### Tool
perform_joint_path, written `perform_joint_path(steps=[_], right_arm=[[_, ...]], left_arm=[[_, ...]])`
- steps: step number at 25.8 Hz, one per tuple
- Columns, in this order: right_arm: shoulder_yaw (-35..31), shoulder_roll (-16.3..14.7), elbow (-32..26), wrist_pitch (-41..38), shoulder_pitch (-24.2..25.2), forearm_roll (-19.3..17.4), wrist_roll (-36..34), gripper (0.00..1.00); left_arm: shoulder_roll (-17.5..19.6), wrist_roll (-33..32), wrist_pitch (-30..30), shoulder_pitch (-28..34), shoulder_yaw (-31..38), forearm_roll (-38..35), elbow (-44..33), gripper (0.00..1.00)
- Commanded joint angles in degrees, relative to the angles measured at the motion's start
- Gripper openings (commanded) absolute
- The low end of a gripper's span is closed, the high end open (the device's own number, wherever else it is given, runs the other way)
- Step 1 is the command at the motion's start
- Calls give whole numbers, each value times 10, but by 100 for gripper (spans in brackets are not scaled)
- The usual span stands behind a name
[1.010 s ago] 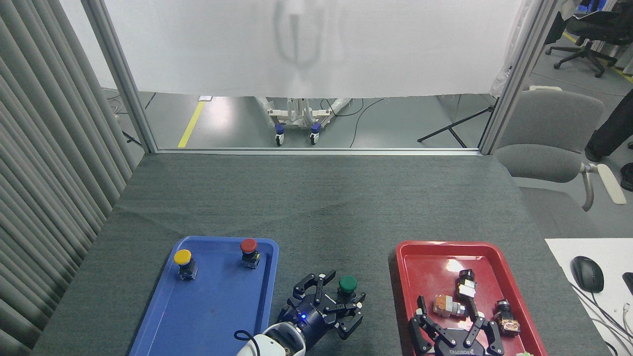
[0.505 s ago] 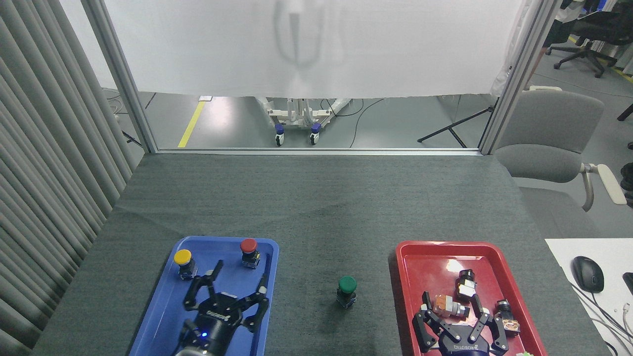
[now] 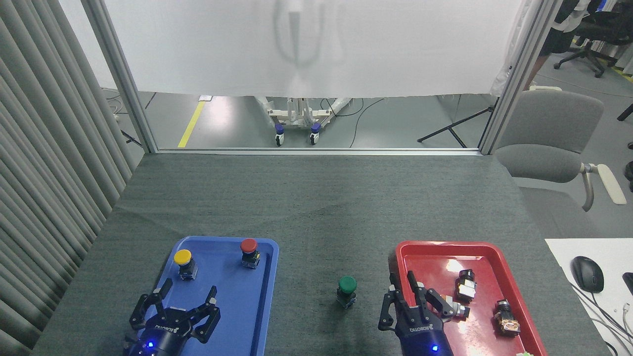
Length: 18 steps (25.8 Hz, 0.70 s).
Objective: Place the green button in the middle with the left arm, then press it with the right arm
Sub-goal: 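Move the right gripper over the green button and press down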
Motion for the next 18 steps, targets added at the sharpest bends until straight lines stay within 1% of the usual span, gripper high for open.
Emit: perform_joint_path(steps=[1, 7, 13, 18], right_arm=[[22, 7, 26, 2, -28, 6, 7, 0], [40, 18, 68, 5, -57, 8, 8, 0], [53, 30, 122, 7, -85, 10, 8, 0], [70, 37, 170, 8, -103, 10, 8, 0]], left_arm=[[-1, -7, -3, 0, 13, 1, -18, 100], [-1, -7, -2, -2, 13, 1, -18, 100], [0, -7, -2, -3, 14, 1, -14, 100], [-8, -6, -3, -1, 26, 9, -4, 100]])
